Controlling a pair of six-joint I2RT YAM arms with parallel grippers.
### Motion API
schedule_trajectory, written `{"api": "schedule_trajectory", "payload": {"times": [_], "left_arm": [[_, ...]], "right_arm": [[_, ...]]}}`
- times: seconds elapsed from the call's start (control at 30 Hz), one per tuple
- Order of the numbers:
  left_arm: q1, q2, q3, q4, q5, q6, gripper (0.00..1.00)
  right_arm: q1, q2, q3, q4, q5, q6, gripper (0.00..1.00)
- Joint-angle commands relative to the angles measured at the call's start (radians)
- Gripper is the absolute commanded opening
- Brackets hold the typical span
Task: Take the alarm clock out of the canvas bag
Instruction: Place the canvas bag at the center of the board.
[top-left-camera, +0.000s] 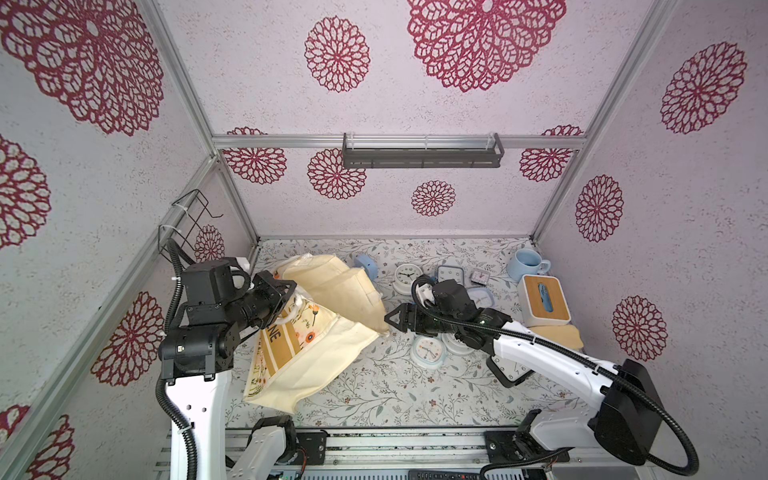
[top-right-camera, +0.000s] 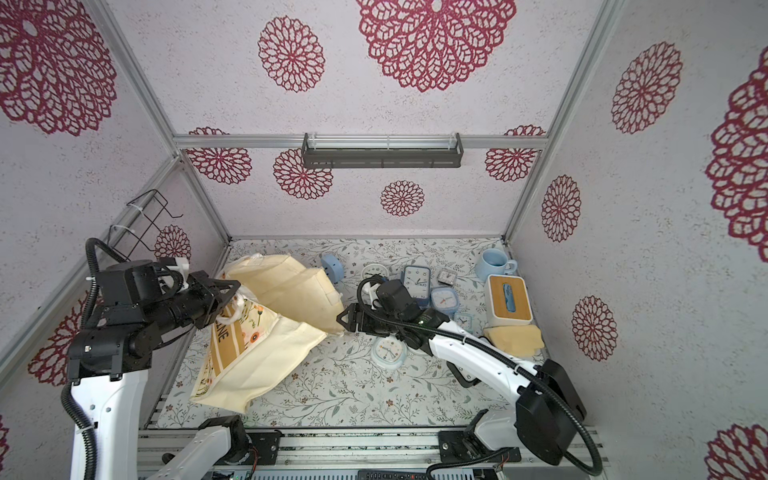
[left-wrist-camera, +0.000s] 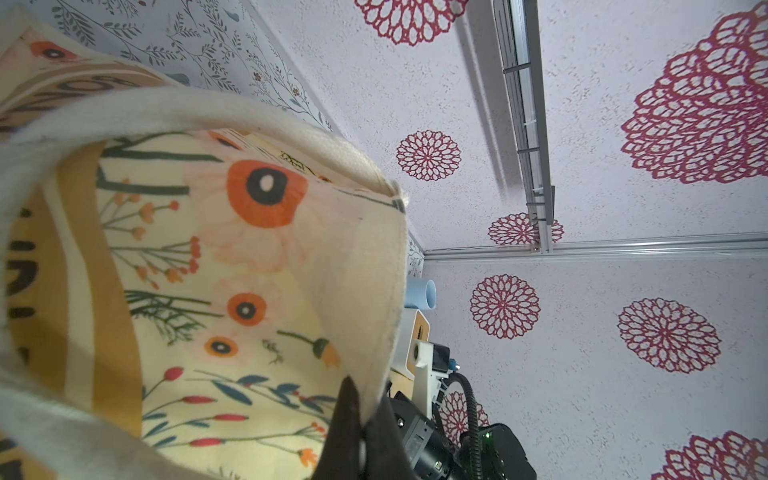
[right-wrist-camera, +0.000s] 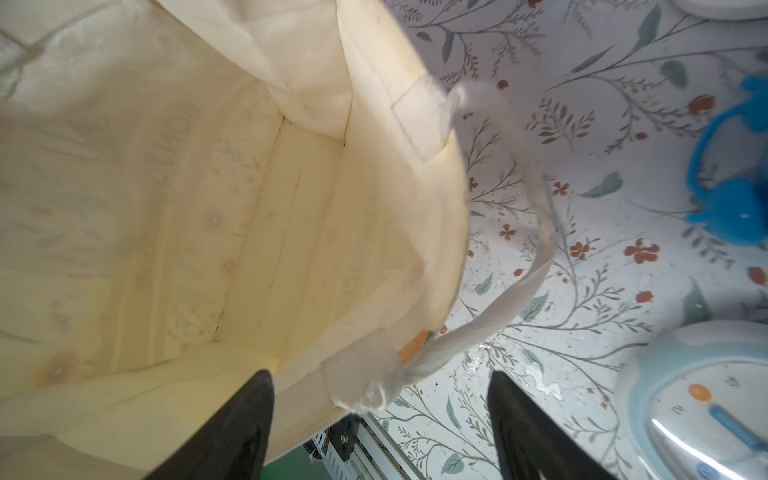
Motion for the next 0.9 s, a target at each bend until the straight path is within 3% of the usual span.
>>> {"api": "schedule_trajectory", "payload": {"times": [0.0, 0.17, 0.27, 0.37, 0.53, 0.57, 0.73, 0.87], "left_arm": [[-0.004, -0.002, 0.018, 0.08, 0.028, -0.013, 0.0], [-0.008, -0.003, 0.019, 0.084, 0.028, -0.018, 0.0], [-0.012, -0.006, 0.013, 0.093, 0.032, -0.027, 0.0], [-0.013, -0.006, 0.007, 0.097, 0.03, -0.026, 0.0], [-0.013, -0.01, -0.014, 0.089, 0.003, 0.017, 0.0], [-0.011, -0.009, -0.013, 0.079, -0.011, 0.029, 0.0], [-0.01, -0.012, -0.025, 0.061, -0.05, 0.058, 0.0], [-0.01, -0.022, -0.066, 0.081, -0.034, 0.044, 0.0]], "right_arm": [[0.023, 0.04, -0.022, 0.149, -0.048, 0.075, 0.82], [0.04, 0.166, -0.018, 0.254, -0.072, 0.127, 0.81], [0.039, 0.242, 0.006, 0.333, -0.105, 0.169, 0.75], [0.038, 0.286, 0.059, 0.366, -0.114, 0.183, 0.57], [0.037, 0.297, 0.197, 0.206, -0.084, 0.099, 0.06], [0.037, 0.292, 0.237, 0.149, -0.069, 0.069, 0.0], [0.043, 0.24, 0.47, -0.207, 0.052, -0.137, 0.0], [0.042, 0.232, 0.603, -0.437, 0.096, -0.228, 0.0]]}}
